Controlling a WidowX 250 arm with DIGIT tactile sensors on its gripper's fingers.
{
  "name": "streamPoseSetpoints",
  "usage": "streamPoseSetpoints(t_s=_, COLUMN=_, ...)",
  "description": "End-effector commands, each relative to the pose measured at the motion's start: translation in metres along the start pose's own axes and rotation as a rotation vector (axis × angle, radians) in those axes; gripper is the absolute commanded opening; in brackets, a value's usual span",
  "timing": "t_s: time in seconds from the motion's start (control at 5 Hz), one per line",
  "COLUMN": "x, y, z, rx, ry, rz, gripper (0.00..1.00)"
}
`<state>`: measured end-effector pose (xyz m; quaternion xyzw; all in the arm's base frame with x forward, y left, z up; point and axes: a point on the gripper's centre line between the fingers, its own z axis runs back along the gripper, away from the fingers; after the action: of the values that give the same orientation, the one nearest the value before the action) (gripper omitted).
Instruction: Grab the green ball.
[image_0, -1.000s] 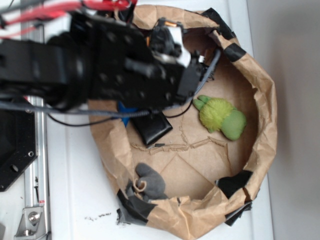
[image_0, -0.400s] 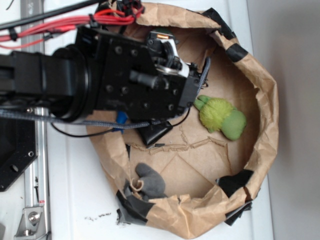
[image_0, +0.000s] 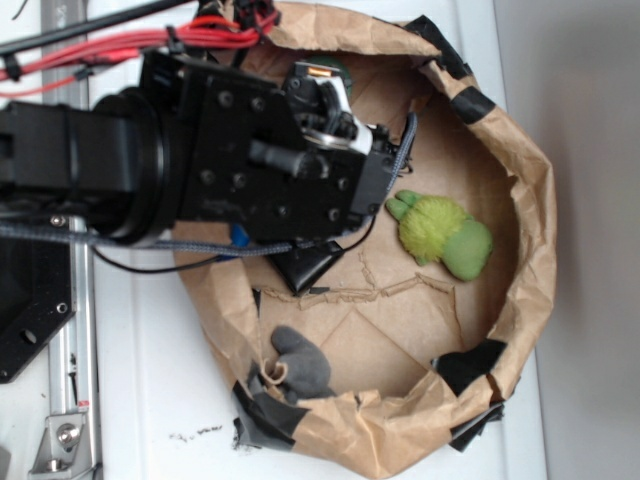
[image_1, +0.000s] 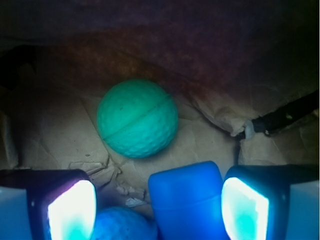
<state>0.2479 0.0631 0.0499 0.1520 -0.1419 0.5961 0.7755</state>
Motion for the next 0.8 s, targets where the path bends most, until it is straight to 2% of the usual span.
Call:
streamPoseSetpoints(t_s=0.0, x=0.017, y=0.008, z=-0.016, rx=0.042, ry=0.019, rz=-0.043, gripper=1.00)
streamPoseSetpoints(t_s=0.4, x=0.019, y=0.006, z=-0.031, rx=0.057, ry=0.078, rz=-0.061, gripper=1.00)
streamPoseSetpoints(t_s=0.6, x=0.011, y=0.008, z=-0.040, rx=0.069, ry=0.109, rz=-0.101, gripper=0.93)
